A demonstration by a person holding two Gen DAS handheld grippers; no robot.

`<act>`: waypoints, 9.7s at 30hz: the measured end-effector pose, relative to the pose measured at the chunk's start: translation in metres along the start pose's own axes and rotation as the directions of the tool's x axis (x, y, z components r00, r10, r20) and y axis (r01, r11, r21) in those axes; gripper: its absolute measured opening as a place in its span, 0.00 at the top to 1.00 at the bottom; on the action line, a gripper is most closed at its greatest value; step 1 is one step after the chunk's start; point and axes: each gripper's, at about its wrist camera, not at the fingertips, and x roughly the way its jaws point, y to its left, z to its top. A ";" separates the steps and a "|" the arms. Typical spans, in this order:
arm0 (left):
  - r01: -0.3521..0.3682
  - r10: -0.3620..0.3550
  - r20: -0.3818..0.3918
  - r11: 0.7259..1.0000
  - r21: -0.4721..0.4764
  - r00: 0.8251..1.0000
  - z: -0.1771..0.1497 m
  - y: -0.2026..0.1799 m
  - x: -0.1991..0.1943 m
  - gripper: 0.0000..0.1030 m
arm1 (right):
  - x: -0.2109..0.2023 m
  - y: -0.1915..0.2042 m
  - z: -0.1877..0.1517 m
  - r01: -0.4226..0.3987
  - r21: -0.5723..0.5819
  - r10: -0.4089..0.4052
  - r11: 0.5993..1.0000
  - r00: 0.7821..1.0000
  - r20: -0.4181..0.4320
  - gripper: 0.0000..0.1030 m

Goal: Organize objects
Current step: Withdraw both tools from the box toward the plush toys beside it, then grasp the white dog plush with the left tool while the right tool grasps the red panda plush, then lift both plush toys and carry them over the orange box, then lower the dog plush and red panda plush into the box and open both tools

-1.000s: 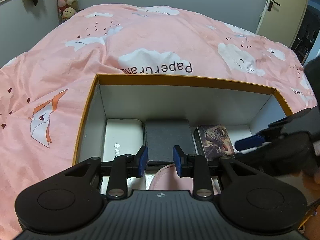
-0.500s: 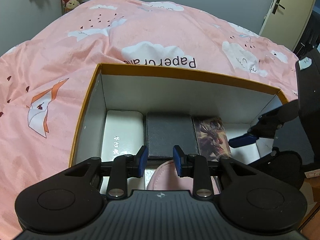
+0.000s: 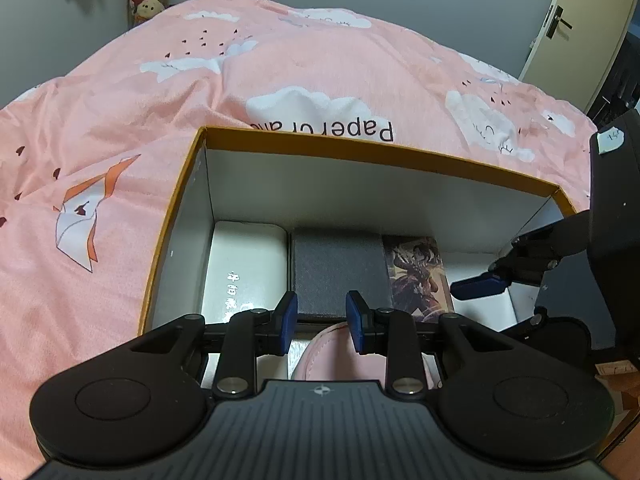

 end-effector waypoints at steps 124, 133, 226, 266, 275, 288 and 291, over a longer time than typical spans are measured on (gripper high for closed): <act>0.274 -0.250 -0.414 0.962 0.000 0.875 -0.144 -0.036 -0.076 0.40 | -0.099 0.042 -0.232 0.004 0.650 -0.122 0.760 0.983 0.135 0.39; 0.267 -0.241 -0.392 0.964 0.013 0.888 -0.139 -0.039 -0.084 0.44 | -0.085 0.044 -0.239 -0.036 0.670 -0.099 0.741 0.982 0.162 0.40; 0.406 -0.594 -0.264 0.751 -0.520 0.760 -0.133 0.026 -0.004 0.31 | -0.100 0.065 -0.237 -0.233 0.817 -0.004 0.528 0.961 0.277 0.45; 0.491 -0.451 0.212 0.845 -0.211 0.867 -0.015 0.007 -0.164 0.40 | -0.236 0.014 -0.147 -0.347 0.659 -0.172 0.667 0.789 0.590 0.47; 0.429 -0.432 0.057 0.857 -0.284 0.900 -0.005 -0.008 -0.093 0.40 | -0.177 -0.013 -0.120 -0.220 0.678 -0.113 0.701 0.905 0.410 0.47; 0.337 -0.393 -0.135 0.888 -0.314 0.910 -0.024 -0.023 -0.028 0.40 | -0.118 -0.038 -0.105 -0.157 0.694 0.041 0.703 0.983 0.180 0.47; 0.328 -0.391 -0.163 0.891 -0.315 0.906 -0.029 -0.024 -0.020 0.39 | -0.107 -0.044 -0.103 -0.151 0.707 0.074 0.691 0.988 0.138 0.47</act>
